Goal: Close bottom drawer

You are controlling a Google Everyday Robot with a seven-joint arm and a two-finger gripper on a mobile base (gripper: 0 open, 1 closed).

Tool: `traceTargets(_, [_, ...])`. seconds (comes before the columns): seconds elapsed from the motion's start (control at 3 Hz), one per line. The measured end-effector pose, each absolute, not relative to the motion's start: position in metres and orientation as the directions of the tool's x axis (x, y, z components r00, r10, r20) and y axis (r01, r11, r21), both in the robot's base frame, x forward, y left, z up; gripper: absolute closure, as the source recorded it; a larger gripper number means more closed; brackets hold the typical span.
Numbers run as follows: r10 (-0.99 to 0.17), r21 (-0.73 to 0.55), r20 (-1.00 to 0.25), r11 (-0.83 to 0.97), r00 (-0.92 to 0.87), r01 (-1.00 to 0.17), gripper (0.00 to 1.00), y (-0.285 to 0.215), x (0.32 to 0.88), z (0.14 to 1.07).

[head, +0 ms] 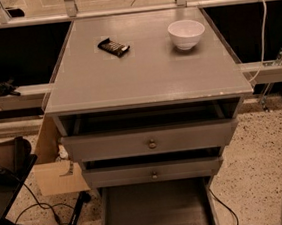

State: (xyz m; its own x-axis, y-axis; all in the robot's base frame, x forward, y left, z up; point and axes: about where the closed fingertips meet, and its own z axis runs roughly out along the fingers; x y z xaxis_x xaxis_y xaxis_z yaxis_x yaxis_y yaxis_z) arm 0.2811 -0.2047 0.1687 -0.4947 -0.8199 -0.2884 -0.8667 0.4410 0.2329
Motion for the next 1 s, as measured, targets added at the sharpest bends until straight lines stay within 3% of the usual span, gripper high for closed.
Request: traceTargets(1.0, [-0.845, 0.108, -0.388, 0.355, -0.368, -0.929, 1.0, -0.185, 0.3, 0.09])
